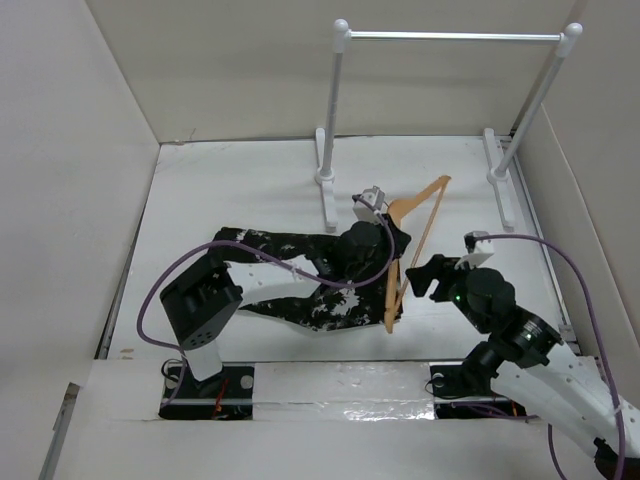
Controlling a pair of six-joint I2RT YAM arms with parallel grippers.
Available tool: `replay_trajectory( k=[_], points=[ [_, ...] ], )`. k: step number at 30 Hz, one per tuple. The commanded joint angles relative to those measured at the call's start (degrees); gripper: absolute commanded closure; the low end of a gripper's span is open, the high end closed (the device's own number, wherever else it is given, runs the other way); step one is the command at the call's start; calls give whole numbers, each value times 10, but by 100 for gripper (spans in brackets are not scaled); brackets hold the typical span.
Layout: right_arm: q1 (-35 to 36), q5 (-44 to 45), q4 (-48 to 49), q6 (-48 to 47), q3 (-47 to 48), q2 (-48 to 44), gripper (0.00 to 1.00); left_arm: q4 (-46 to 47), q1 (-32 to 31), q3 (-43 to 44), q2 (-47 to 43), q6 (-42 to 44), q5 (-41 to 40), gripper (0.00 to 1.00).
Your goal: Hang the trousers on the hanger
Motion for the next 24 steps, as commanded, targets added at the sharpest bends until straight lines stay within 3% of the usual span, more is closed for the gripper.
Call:
replay_trajectory(
  k=[1, 2, 4, 5, 6, 7, 11, 14, 19, 21, 24],
  points=[
    [-6, 13, -26, -2, 35, -39, 24, 104, -14, -58, -31, -13, -14, 100],
    [-6, 10, -27, -2, 34, -50, 24, 118, -21, -81, -29, -20, -23, 100],
    [-6, 7, -30, 1, 32, -56, 36, 170, -21, -107, -20, -47, -37, 100],
    [-6, 9, -29, 4, 29, -56, 44, 187, -21, -127, -16, -55, -42, 100],
    [-6, 14, -26, 7, 26, -55, 64, 209, -21, -134, -12, -62, -54, 100],
    [-6, 17, -12, 7, 21, -52, 75, 220, -21, -141, -3, -66, -58, 100],
    [-39, 6, 31, -19, 13, 46, 99, 288, -21, -173, 16, -96, -72, 100],
    [-67, -7, 68, -42, 21, 100, 100, 335, -34, -209, 17, -112, -95, 100],
    [-181, -138, 166, -88, 7, 201, 100, 412, -73, -243, 34, -138, -173, 100],
    [-203, -218, 200, -101, -1, 240, 92, 427, -79, -248, 42, -144, -190, 100],
    [-208, -239, 232, -105, 0, 283, 88, 446, -79, -243, 68, -151, -176, 100]
  ],
)
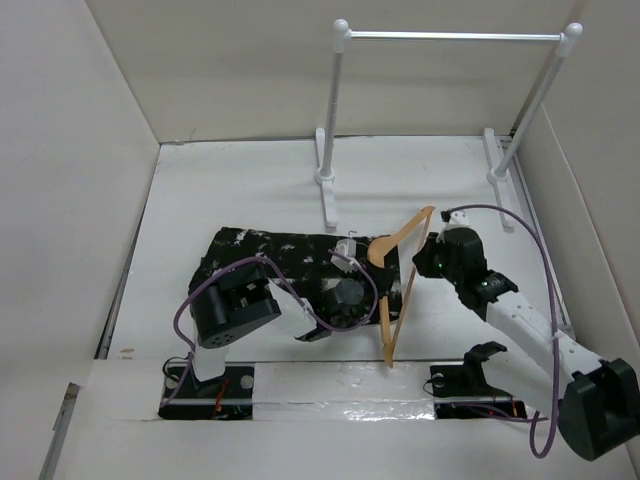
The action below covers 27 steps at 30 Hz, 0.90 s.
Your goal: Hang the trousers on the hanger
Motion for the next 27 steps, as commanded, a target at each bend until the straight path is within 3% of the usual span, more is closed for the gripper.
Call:
replay_trajectory(
  k=[1, 5, 8, 9, 12, 19, 22, 27],
  points=[
    [-4, -80, 84, -30, 8, 30, 86, 90, 0, 4, 19, -27, -24, 100],
    [-19, -116, 112, -33, 12, 86, 73, 96, 0, 4, 35, -48, -36, 100],
    [-19, -100, 138, -15, 9, 125, 57, 98, 0, -1, 40, -52, -46, 100],
    [-24, -97, 150, -12, 3, 135, 48, 98, 0, -3, 40, -51, -50, 100],
    [-24, -115, 173, -8, 3, 181, 41, 97, -5, -7, 39, -52, -53, 100],
    [-19, -149, 241, 5, -17, 239, 44, 96, 0, -1, 62, -52, -45, 100],
    [-6, -106, 205, -2, -5, 233, 48, 98, 0, 1, 77, -60, -40, 100],
    [-6, -80, 185, -4, 2, 219, 40, 111, 0, 2, 87, -71, -36, 100]
  ],
)
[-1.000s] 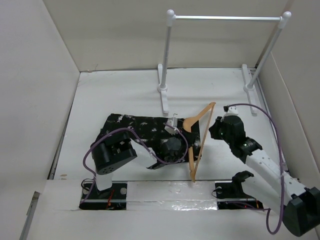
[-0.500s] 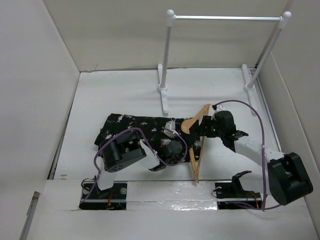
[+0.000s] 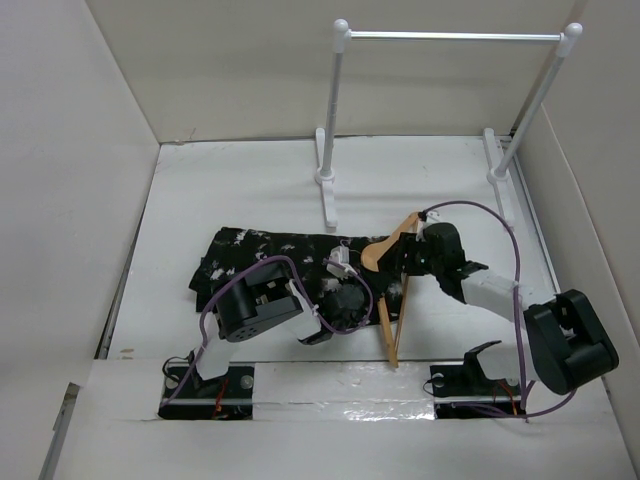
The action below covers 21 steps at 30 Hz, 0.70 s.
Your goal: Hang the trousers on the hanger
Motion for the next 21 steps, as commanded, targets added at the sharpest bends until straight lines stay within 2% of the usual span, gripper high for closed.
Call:
replay_trajectory(
  k=[1, 5, 8, 10, 11, 13, 17, 18, 21],
  points=[
    [2, 25, 7, -5, 11, 2, 40, 43, 3, 8, -2, -6, -4, 100],
    [2, 3, 25, 7, 9, 33, 42, 38, 3, 0, -11, -3, -12, 100],
    [7, -5, 48, 20, 0, 54, 47, 41, 3, -10, -18, -1, -18, 100],
    [7, -25, 74, 30, -11, 64, 60, 35, 3, -12, -20, 1, -25, 100],
    [7, -29, 84, 34, -16, 66, 81, 35, 3, -14, -20, 1, -27, 100],
    [7, -38, 101, 47, -31, 57, 98, 31, 3, -16, -23, 8, -35, 100],
    [-23, -24, 60, 54, -41, -38, 100, -5, 3, -17, -36, 26, -62, 100],
    [-31, -23, 44, 50, -39, -84, 100, -5, 3, -20, -39, 36, -72, 100],
    [-67, -36, -1, 39, -35, -146, 100, -2, 3, -34, -47, 68, -82, 100]
  ],
)
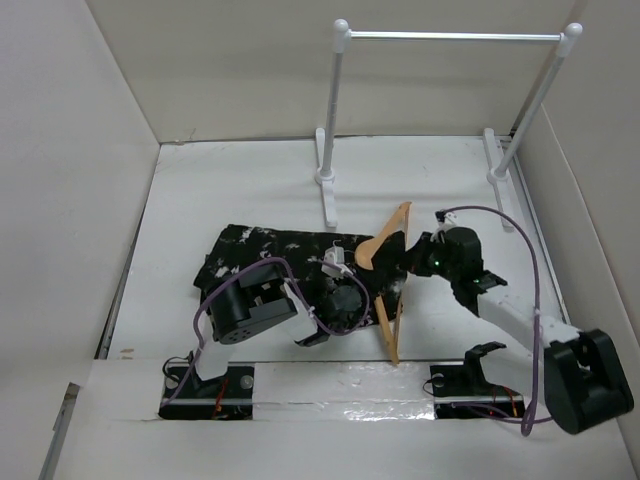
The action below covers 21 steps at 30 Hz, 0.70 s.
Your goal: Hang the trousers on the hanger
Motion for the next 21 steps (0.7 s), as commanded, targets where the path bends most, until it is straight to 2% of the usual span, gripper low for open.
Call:
replay_trajectory(
  k=[1, 7, 13, 17, 21],
  points=[
    [-50, -11, -28, -13, 6, -81, 100, -4, 4, -22, -37, 58, -51, 100],
    [-148, -72, -96, -30, 32, -159, 100, -33, 4, -57, -64, 78, -85, 100],
    [-221, -167, -90, -8, 74, -175, 100, -101, 9, -59, -69, 98, -108, 100],
    [-228, -155, -136, -21, 105, -159, 100, -131, 9, -97, -112, 64, -143, 100],
    [-249, -141, -109, -21, 61, -160, 100, -199, 9, -124, -176, 55, -182, 100]
  ],
)
